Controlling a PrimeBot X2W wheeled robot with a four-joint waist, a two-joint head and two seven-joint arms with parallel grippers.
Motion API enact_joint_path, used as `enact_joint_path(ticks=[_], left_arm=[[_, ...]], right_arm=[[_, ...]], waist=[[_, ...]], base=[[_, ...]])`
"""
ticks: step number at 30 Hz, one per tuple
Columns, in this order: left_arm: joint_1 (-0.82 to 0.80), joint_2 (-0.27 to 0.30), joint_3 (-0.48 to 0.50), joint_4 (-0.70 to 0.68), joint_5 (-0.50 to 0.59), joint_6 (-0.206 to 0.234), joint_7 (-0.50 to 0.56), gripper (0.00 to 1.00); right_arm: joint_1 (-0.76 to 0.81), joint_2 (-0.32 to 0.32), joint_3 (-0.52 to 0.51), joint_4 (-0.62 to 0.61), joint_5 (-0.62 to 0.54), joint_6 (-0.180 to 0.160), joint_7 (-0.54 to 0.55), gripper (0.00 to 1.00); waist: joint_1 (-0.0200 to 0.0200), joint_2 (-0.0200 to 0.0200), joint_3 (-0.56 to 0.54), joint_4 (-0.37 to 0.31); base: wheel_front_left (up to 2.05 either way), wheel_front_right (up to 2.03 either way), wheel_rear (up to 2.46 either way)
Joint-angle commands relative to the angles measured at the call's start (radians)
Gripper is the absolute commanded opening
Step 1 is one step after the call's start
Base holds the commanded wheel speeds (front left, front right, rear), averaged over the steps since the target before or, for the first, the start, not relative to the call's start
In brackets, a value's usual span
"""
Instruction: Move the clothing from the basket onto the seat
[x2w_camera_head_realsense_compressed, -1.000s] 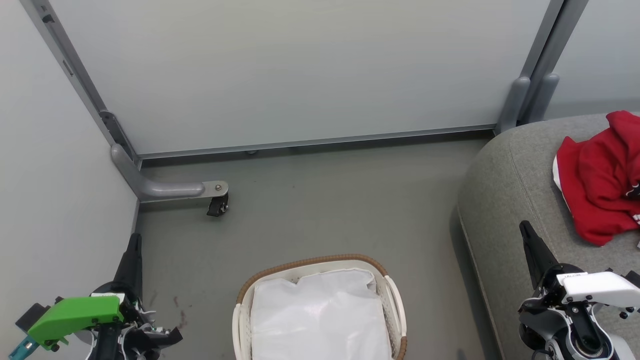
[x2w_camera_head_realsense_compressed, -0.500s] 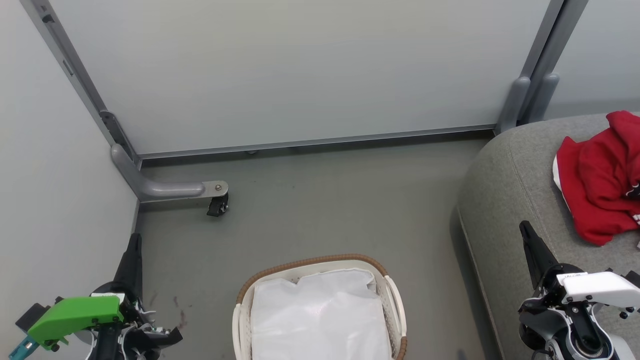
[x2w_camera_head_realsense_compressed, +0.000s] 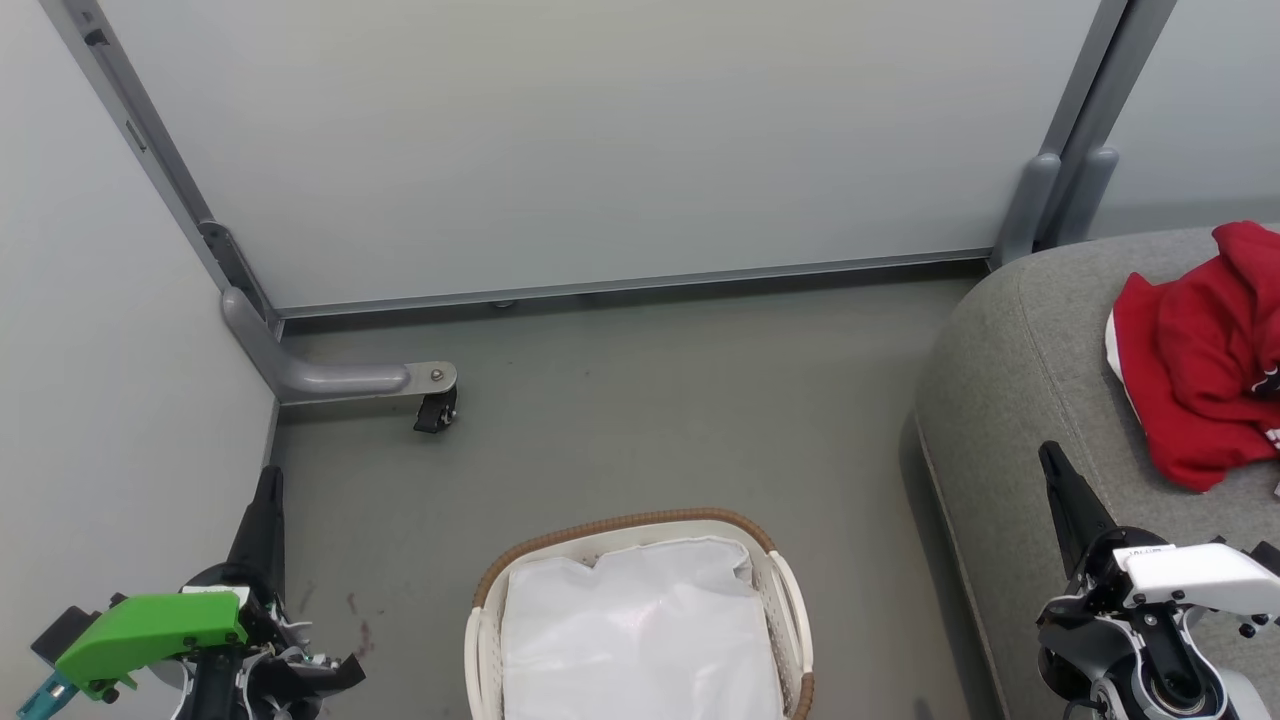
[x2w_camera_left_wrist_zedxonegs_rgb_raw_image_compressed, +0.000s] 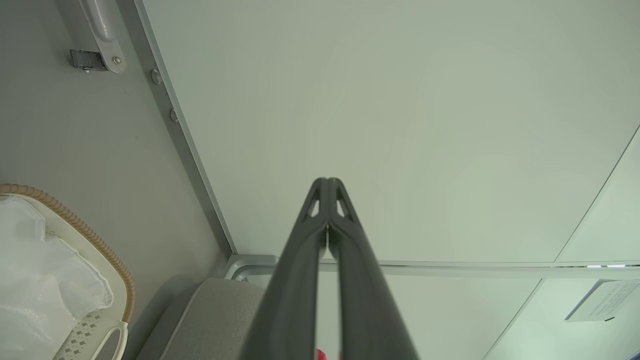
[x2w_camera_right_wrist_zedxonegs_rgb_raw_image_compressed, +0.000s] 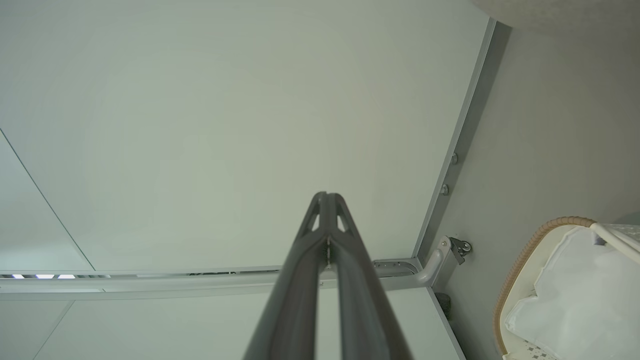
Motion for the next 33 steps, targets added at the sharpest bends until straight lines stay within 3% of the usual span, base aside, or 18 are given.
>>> enact_joint_path(ticks=[1, 33], left_arm=[[-0.010, 0.006, 0.002, -0.001, -0.003, -0.005, 0.003, 0.00], [-0.010, 0.006, 0.002, -0.001, -0.003, -0.005, 0.003, 0.00]], right_arm=[[0.010, -0.006, -0.002, -0.003, 0.004, 0.000, 0.003, 0.00], [0.010, -0.006, -0.002, -0.003, 0.004, 0.000, 0.003, 0.00]], waist=[[0.0000, 0.0000, 0.000, 0.000], [0.0000, 0.0000, 0.000, 0.000]], base=[[0.00, 0.00, 0.00], [0.00, 0.00, 0.00]])
